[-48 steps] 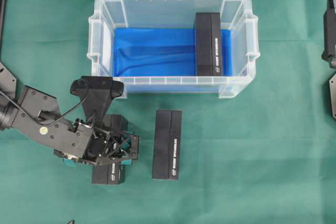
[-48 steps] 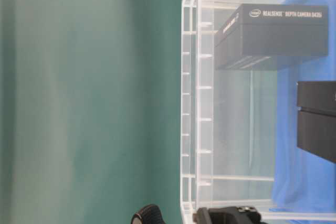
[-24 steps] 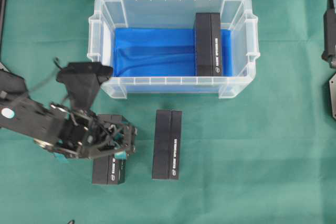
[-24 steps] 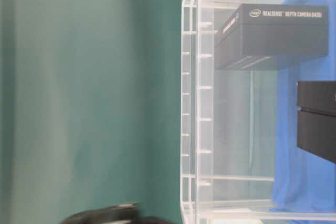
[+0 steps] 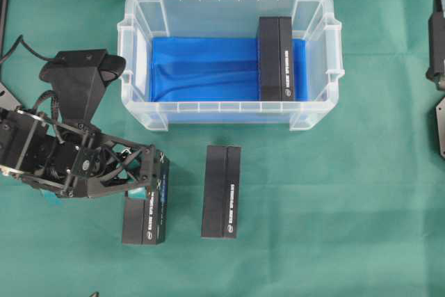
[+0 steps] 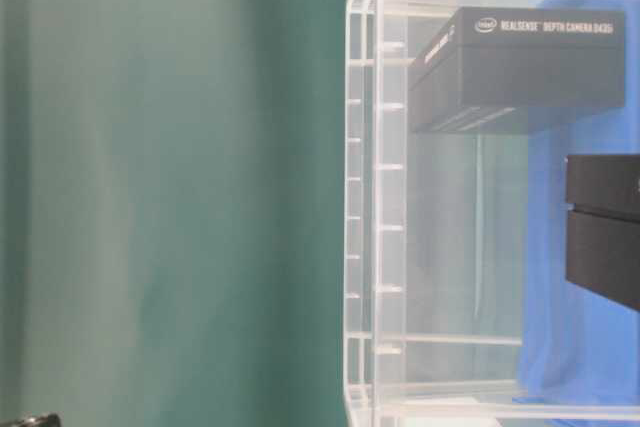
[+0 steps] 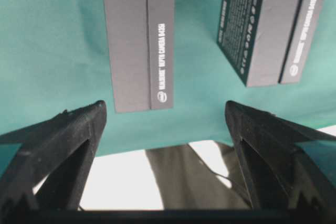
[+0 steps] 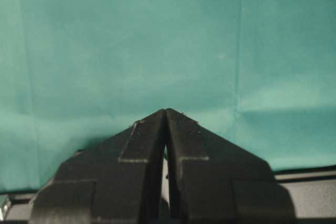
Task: Take the box out of the case with the left arm.
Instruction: 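Open the left gripper and withdraw it to the left, then move the left gripper over the right black box in the case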
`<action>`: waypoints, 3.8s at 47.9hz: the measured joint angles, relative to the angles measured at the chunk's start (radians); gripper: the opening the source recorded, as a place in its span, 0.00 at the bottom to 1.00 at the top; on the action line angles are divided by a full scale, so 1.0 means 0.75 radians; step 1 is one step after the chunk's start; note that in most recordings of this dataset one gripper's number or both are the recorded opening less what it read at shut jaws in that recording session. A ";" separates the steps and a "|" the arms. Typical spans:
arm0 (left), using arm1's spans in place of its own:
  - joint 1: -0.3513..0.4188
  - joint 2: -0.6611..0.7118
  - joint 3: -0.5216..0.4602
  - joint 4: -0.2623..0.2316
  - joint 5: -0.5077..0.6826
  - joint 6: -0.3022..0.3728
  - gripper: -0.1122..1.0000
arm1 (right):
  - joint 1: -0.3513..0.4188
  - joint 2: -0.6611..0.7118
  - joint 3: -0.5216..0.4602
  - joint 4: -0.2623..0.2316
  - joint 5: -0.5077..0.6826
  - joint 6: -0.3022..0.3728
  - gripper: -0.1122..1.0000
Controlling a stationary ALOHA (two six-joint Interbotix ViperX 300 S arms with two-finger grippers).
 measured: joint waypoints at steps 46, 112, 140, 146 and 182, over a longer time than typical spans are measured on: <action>-0.082 -0.331 0.286 0.000 0.119 0.008 0.97 | 0.000 0.000 0.000 0.000 0.000 0.002 0.13; 0.755 -0.444 0.348 0.000 0.192 0.712 0.97 | 0.000 0.002 0.020 0.000 0.000 0.002 0.13; 0.757 -0.446 0.350 -0.002 0.194 0.716 0.97 | 0.000 0.000 0.020 0.000 0.000 0.002 0.13; 0.757 -0.446 0.348 -0.004 0.192 0.714 0.97 | 0.000 0.002 0.020 0.000 0.000 0.002 0.13; 0.673 -0.014 -0.082 -0.027 0.153 0.679 0.97 | 0.000 0.000 0.020 0.000 0.000 0.002 0.13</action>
